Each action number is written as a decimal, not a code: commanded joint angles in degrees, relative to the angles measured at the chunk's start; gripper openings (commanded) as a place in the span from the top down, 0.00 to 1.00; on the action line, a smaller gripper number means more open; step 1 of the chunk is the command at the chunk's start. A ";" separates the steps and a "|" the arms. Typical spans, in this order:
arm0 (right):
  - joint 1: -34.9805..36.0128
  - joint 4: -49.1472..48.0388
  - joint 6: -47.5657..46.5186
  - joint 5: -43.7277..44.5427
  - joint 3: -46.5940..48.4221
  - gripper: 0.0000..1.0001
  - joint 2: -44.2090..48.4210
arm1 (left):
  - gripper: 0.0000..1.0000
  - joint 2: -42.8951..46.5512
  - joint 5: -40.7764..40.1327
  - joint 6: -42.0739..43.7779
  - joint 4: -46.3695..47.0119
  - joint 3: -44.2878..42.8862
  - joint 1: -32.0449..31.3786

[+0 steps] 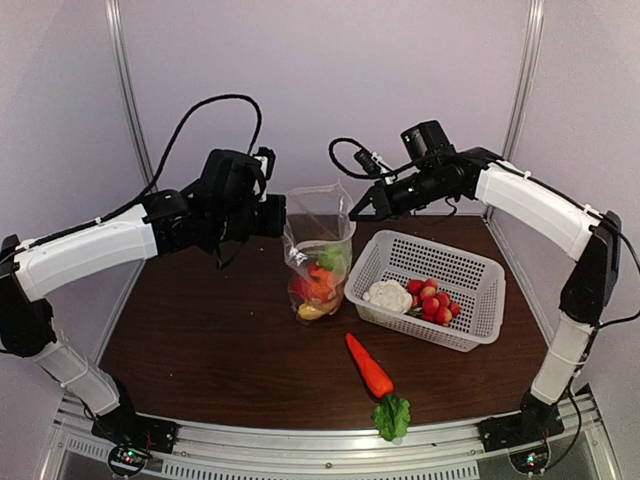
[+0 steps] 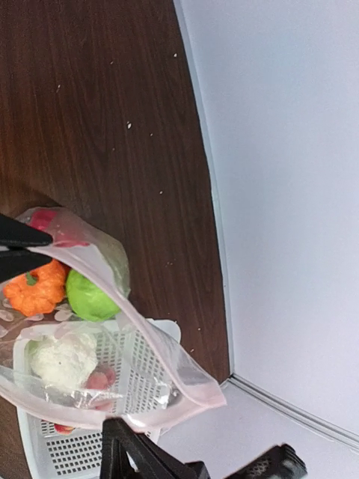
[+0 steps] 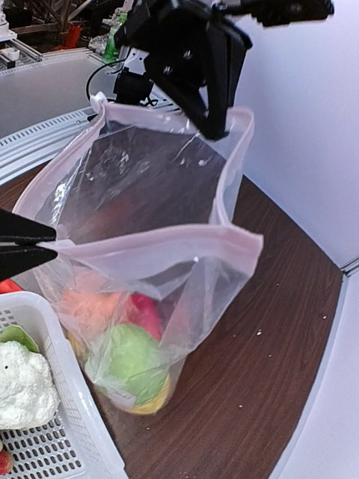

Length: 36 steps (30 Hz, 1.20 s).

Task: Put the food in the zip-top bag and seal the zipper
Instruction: Adjust the zipper food storage bag at the center of the board, then adjust the fake vegetable at the center of the board.

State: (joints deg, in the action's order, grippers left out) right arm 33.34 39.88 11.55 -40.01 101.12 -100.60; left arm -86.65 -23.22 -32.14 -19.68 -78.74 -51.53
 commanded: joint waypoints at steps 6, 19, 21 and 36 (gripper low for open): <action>-0.36 3.92 -2.26 1.94 18.80 1.00 -10.72 | 1.00 -3.76 -10.85 16.87 -5.32 -18.04 4.06; -0.25 5.17 -15.62 -4.41 -4.62 0.66 2.54 | 1.00 -0.71 11.65 8.01 0.72 0.93 1.82; -0.22 5.63 -21.08 -2.64 -13.18 0.61 7.63 | 1.00 0.59 11.85 6.85 2.94 3.90 0.61; 10.74 2.55 -35.67 13.67 -45.43 0.50 16.77 | 1.00 3.71 9.92 3.62 7.94 6.21 -0.77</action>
State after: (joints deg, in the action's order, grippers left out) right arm 40.47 44.75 -21.45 -32.53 56.42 -81.67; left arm -83.13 -12.49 -26.94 -14.55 -72.03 -52.49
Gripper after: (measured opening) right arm 0.481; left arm 0.015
